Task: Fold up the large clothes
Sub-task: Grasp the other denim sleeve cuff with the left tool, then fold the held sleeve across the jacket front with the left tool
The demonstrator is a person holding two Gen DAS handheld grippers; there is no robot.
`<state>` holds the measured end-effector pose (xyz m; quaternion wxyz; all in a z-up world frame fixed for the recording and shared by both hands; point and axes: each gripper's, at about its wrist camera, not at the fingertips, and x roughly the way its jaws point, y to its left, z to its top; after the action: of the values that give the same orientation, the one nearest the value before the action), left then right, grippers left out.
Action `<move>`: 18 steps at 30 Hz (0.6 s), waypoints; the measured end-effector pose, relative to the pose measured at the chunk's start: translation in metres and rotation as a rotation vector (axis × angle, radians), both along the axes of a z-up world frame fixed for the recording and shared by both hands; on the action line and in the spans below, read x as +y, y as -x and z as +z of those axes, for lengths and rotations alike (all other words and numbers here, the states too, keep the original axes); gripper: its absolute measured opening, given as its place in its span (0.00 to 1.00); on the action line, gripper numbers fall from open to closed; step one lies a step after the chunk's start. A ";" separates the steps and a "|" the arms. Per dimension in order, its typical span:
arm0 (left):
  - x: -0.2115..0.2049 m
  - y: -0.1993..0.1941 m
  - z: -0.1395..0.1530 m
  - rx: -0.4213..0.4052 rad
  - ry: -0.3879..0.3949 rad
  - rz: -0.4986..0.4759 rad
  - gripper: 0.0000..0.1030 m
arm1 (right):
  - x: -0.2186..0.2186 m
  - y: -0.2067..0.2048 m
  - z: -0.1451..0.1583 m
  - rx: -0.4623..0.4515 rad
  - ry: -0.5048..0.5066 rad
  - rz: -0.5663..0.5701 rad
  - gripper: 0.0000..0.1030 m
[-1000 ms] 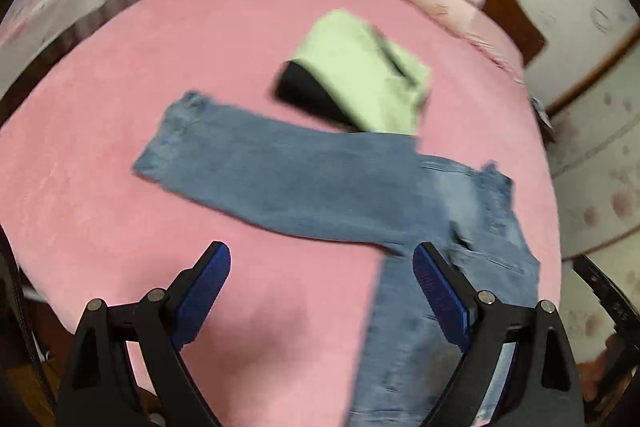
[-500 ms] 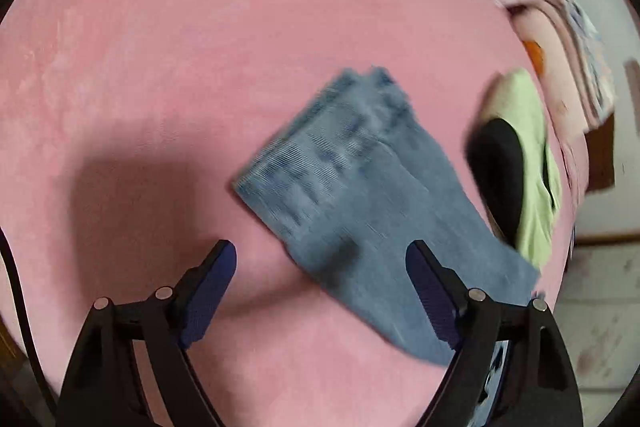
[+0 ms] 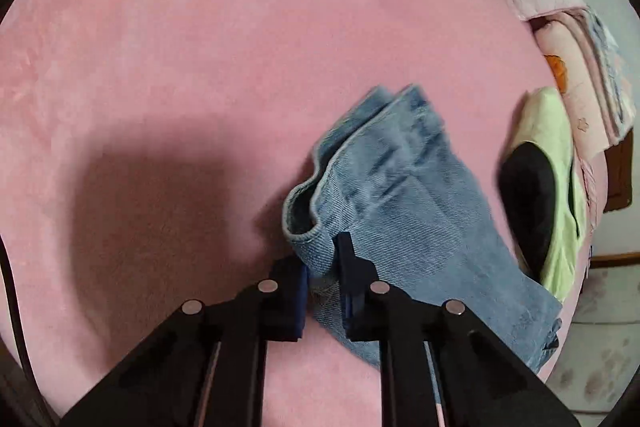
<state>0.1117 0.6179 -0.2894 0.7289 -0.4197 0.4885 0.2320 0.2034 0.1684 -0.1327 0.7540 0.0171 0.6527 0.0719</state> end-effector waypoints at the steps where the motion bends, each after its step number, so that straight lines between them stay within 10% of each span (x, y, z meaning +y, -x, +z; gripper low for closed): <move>1: -0.002 0.001 0.008 -0.021 -0.005 -0.006 0.10 | -0.002 0.000 -0.001 0.004 -0.003 -0.008 0.21; 8: -0.057 -0.009 0.110 -0.323 0.041 -0.210 0.10 | -0.030 0.005 -0.001 0.003 -0.032 -0.074 0.21; 18: -0.277 -0.071 0.217 -0.609 0.131 -0.757 0.10 | -0.132 0.031 0.004 -0.027 -0.065 -0.279 0.21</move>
<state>0.1829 0.3407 -0.0725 0.8438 -0.3067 0.3851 -0.2137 0.1722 0.0362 -0.1292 0.7646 0.1313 0.6309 -0.0123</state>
